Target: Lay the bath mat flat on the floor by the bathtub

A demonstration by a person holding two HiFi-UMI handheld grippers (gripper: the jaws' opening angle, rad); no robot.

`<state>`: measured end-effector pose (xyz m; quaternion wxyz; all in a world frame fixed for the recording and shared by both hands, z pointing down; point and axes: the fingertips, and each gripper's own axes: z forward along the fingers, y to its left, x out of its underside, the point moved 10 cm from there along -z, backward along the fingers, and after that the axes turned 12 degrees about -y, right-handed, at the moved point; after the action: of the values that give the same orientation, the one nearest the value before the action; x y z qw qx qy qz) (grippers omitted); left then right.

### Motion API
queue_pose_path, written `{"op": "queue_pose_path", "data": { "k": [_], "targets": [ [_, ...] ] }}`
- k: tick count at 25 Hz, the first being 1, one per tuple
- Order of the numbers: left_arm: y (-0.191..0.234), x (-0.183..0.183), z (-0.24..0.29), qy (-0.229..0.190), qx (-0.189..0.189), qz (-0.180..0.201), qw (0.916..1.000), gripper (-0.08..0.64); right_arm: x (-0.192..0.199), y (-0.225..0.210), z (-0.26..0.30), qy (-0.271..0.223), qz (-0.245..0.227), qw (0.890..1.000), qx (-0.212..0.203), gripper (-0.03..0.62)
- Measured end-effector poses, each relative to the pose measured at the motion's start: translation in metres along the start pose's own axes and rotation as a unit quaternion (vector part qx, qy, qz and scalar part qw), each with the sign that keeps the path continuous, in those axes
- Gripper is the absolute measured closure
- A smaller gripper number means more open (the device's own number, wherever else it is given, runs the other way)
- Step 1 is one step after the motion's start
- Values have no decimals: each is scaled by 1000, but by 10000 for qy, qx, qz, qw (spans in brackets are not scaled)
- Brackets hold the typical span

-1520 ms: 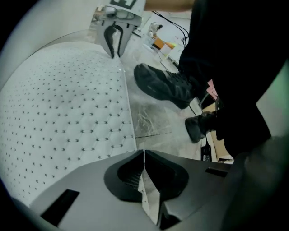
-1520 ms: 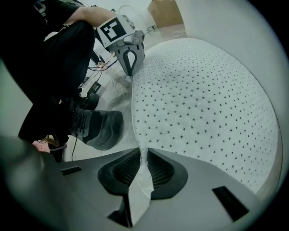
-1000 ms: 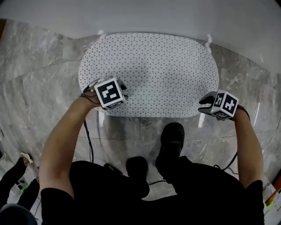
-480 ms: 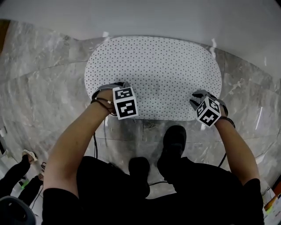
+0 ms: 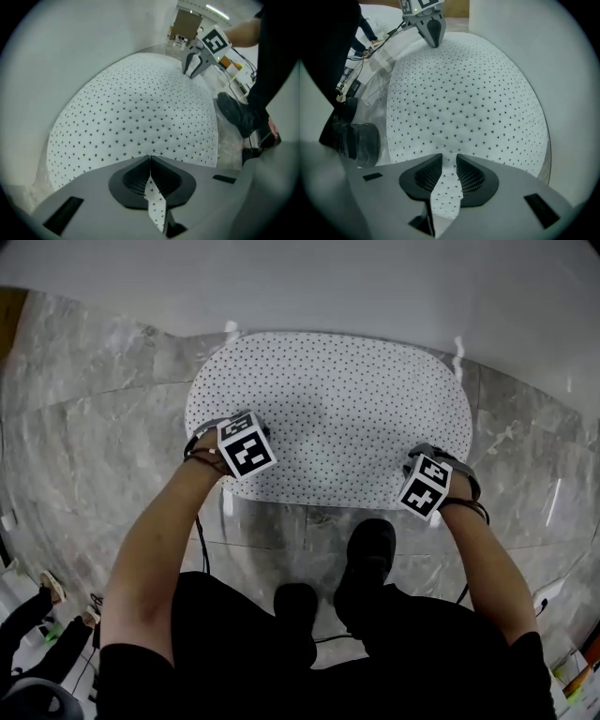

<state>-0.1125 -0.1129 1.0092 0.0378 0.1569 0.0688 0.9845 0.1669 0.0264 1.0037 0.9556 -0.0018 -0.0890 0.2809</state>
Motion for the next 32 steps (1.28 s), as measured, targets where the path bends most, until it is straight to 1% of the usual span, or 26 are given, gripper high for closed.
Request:
{"op": "queue_pose_path", "data": {
  "k": [2, 5, 6, 8, 9, 10, 11, 12, 13, 14, 15, 16, 17, 18, 20, 21, 22, 23, 24, 26, 27, 29, 31, 32],
  "targets": [
    [3, 3, 0, -75, 76, -125, 9999, 546, 3, -1, 0, -141, 114, 9998, 23, 481],
    [4, -1, 1, 41, 220, 165, 9996, 546, 8, -2, -1, -360, 279, 9990, 2, 482],
    [5, -2, 2, 105, 271, 200, 9994, 546, 9, -2, -1, -372, 290, 9989, -2, 482],
    [5, -4, 2, 213, 356, 114, 9991, 546, 8, 0, 0, -305, 244, 9992, -79, 482],
    [5, -4, 2, 244, 360, 39, 9990, 546, 8, -1, -1, -256, 183, 9993, -184, 483],
    [4, -5, 1, 248, 303, -53, 9992, 548, 9, -4, -3, -220, 105, 9992, -324, 487],
    [4, -6, -2, 218, 160, -164, 9995, 549, 9, -9, -6, -205, 47, 9987, -458, 500],
    [4, -7, -9, 140, -77, -286, 9995, 549, 9, -15, -13, -214, 43, 9984, -529, 534],
    [6, -10, -21, -16, -380, -439, 9983, 549, 6, -21, -24, -259, 108, 9983, -509, 549],
    [7, -14, -39, -279, -699, -660, 9950, 549, 2, -27, -40, -364, 244, 9982, -409, 555],
    [7, -19, -60, -641, -983, -961, 9884, 549, -3, -31, -59, -549, 460, 9971, -271, 557],
    [4, -22, -85, -1043, -1197, -1293, 9788, 549, -9, -34, -81, -824, 768, 9935, -148, 558],
    [-3, -25, -110, -1404, -1343, -1575, 9682, 549, -15, -36, -104, -1178, 1151, 9863, -79, 561],
    [-12, -26, -136, -1672, -1454, -1761, 9591, 549, -21, -37, -127, -1577, 1562, 9750, -70, 561],
    [-31, -29, -186, -1990, -1650, -1967, 9458, 549, -30, -38, -173, -2265, 2270, 9472, -81, 563],
    [-40, -31, -210, -2118, -1710, -2089, 9393, 551, -35, -36, -197, -2461, 2490, 9367, -28, 563],
    [-50, -34, -233, -2249, -1734, -2236, 9324, 551, -39, -31, -220, -2555, 2584, 9316, 55, 563],
    [-61, -37, -256, -2375, -1737, -2377, 9257, 551, -45, -23, -242, -2576, 2543, 9321, 134, 565],
    [-71, -41, -278, -2484, -1746, -2482, 9199, 551, -53, -14, -263, -2561, 2387, 9365, 184, 565],
    [-87, -49, -321, -2654, -1812, -2606, 9104, 551, -74, 7, -301, -2547, 1931, 9474, 176, 565],
    [-92, -54, -341, -2739, -1862, -2670, 9050, 551, -83, 15, -319, -2572, 1735, 9505, 140, 565],
    [-100, -65, -378, -2929, -1966, -2846, 8914, 551, -100, 27, -352, -2668, 1538, 9514, 84, 565],
    [-108, -76, -410, -3093, -2014, -3043, 8782, 551, -114, 37, -384, -2787, 1516, 9483, 89, 565],
    [-113, -82, -425, -3158, -2017, -3122, 8730, 549, -120, 43, -400, -2855, 1514, 9463, 97, 565]
  ]
}}
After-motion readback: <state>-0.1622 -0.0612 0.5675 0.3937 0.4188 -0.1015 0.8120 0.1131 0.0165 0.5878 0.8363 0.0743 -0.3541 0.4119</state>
